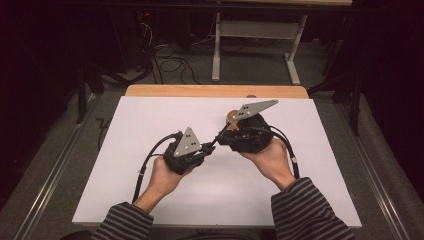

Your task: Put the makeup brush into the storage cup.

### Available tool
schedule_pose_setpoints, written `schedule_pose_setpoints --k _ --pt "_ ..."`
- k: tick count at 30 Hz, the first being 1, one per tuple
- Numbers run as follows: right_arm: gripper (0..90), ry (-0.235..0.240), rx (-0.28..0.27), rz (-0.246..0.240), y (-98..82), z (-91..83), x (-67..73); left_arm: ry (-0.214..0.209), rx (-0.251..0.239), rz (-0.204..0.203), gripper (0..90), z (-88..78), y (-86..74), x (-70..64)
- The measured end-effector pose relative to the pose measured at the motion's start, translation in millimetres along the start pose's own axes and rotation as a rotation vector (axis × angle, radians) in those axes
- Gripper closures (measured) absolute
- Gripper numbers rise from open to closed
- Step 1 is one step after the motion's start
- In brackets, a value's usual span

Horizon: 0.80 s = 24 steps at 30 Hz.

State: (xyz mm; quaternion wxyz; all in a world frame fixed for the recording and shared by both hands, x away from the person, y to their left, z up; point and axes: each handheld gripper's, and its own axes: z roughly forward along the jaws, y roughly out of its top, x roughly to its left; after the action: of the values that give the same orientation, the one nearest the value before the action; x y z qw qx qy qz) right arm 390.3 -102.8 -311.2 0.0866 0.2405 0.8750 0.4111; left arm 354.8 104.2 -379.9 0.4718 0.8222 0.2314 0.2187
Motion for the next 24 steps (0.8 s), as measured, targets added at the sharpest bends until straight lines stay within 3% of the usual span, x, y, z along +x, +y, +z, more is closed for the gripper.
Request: schedule_pose_setpoints --k 24 --pt "79.4 0.023 -0.024 0.016 -0.2 2.7 0.6 -0.015 -0.002 -0.006 83.6 5.7 -1.3 -2.3"
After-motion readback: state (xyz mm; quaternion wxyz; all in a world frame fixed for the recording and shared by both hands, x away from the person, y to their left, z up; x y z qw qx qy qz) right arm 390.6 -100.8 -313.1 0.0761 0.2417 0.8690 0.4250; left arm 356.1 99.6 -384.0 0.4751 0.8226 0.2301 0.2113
